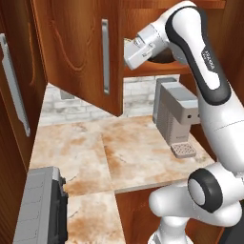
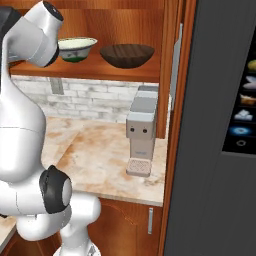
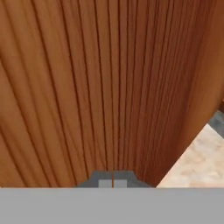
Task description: Move the bowls from the cabinet to the plates on the dining table.
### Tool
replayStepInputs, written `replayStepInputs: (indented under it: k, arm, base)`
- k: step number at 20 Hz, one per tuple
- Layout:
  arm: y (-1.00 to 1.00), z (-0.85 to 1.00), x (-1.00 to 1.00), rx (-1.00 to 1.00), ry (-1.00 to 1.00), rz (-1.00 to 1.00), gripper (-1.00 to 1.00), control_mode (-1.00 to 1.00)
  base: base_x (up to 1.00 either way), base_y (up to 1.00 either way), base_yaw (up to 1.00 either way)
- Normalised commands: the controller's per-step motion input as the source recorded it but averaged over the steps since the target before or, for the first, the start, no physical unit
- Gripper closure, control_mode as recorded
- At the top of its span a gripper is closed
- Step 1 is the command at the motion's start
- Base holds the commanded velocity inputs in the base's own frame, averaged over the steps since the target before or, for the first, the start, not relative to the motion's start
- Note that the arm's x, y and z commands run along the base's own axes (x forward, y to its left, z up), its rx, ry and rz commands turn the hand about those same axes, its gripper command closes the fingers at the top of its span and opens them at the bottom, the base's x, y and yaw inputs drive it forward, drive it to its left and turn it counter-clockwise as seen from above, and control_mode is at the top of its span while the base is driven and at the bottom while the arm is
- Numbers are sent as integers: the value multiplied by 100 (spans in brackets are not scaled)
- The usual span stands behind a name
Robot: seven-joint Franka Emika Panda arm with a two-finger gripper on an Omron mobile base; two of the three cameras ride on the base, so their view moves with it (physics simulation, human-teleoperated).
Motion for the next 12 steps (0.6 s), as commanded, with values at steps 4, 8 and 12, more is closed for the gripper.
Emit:
replayStepInputs:
  k: [4,8,12]
  arm:
    - [64,-10,-12,-1,0,6,100,-100]
    - [61,-13,-3,0,0,7,100,-100]
    - [55,-13,0,0,0,8,100,-100]
  base:
    - [0,0,0]
    - [0,0,0]
    - [0,0,0]
